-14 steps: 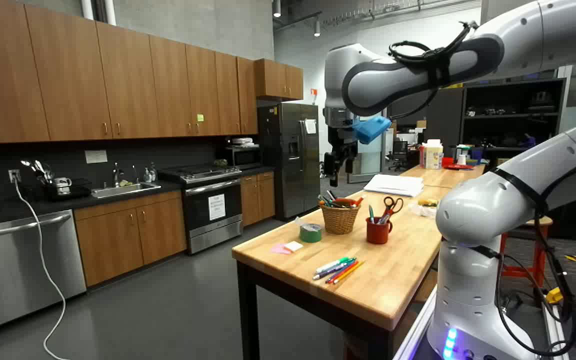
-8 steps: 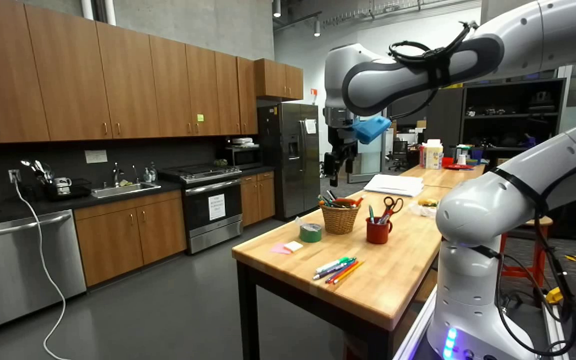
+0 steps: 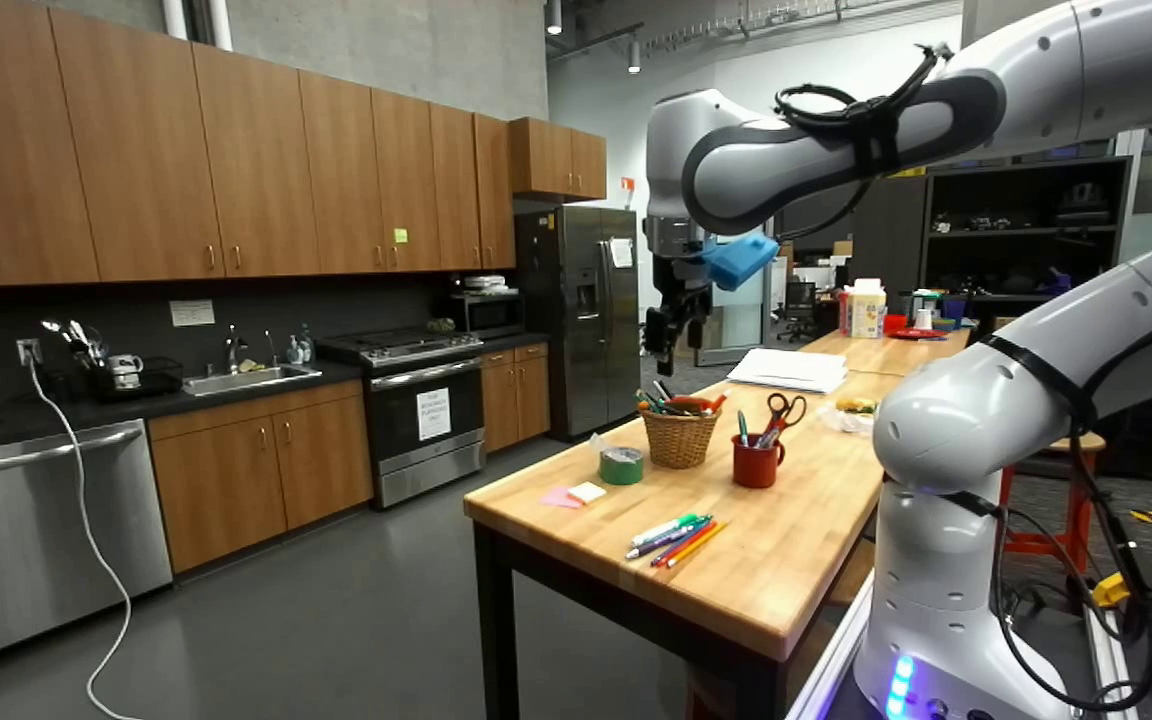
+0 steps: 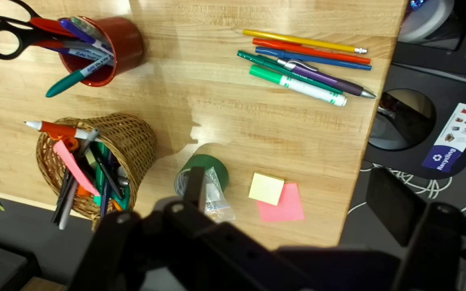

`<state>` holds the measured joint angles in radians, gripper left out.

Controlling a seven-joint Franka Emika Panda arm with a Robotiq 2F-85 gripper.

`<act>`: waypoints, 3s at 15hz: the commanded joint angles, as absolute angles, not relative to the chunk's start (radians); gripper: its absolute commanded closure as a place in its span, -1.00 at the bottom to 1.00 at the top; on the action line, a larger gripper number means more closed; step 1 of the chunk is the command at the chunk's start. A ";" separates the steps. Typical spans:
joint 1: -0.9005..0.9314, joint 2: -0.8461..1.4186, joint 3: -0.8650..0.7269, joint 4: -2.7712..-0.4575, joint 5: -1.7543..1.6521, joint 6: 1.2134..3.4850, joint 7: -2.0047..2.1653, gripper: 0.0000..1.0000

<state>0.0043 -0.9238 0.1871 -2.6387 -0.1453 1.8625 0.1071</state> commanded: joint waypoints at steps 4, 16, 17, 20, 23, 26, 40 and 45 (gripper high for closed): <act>0.062 -0.826 0.202 -2.645 -0.164 1.913 0.092 -1.00; 0.164 -0.722 0.069 -2.781 -0.205 2.193 -0.287 -1.00; 0.169 -0.713 0.050 -2.795 -0.209 2.220 -0.332 -1.00; 0.177 -0.657 0.002 -2.785 -0.225 2.270 -0.459 -1.00; 0.179 -0.615 -0.033 -2.785 -0.246 2.324 -0.569 -1.00; 0.174 -0.572 -0.053 -2.785 -0.263 2.387 -0.648 -1.00; 0.156 -0.449 -0.096 -2.786 -0.217 2.432 -0.836 -1.00; 0.138 -0.448 -0.081 -2.786 -0.225 2.412 -0.811 -1.00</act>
<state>0.1482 -0.4477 -0.0927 -2.7865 -0.2329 2.4133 -0.8051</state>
